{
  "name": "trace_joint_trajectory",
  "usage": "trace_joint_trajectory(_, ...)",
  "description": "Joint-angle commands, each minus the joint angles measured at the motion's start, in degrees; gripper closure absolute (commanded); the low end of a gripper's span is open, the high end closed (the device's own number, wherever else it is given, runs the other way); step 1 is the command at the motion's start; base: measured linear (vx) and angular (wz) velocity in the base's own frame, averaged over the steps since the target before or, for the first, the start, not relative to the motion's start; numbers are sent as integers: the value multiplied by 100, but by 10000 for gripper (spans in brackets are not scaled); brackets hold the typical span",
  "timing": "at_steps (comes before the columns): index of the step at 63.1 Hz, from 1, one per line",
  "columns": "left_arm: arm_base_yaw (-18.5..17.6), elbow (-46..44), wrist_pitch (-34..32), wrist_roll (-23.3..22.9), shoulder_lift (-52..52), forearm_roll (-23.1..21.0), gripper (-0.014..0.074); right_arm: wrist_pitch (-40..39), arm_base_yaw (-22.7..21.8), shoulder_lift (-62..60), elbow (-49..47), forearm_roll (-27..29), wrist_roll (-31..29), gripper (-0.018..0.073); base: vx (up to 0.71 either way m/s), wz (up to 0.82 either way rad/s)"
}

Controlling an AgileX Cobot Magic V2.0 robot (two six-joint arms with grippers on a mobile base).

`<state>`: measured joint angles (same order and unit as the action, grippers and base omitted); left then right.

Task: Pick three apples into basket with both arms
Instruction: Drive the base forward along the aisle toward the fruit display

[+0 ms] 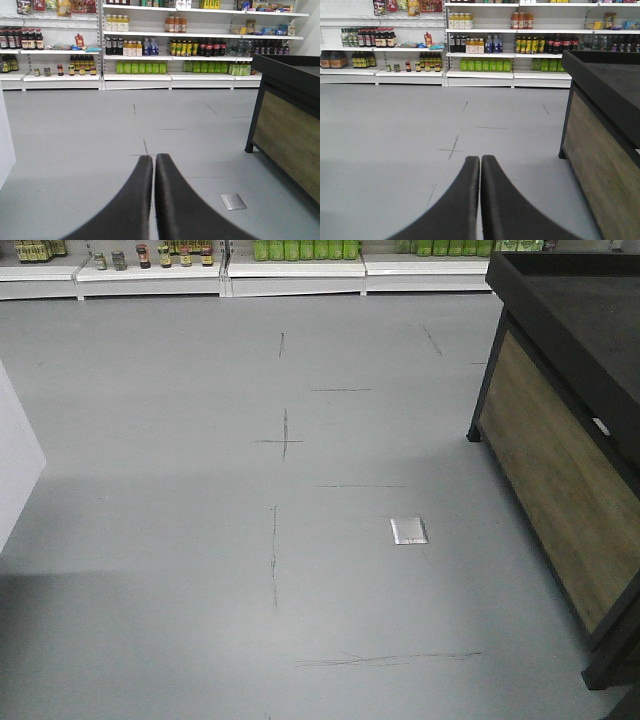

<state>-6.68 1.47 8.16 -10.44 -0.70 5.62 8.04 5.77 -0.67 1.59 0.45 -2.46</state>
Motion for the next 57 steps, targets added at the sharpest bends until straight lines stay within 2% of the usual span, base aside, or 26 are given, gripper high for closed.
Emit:
trace_joint_trajectory(1, -9, 32, -446, -37, -89, -36, 603, -429, 4, -77, 83, -45, -59, 568, 0, 0)
trace_joint_trajectory(57, -9, 32, -446, -37, -89, -36, 603, -429, 4, -77, 83, -45, -59, 568, 0, 0)
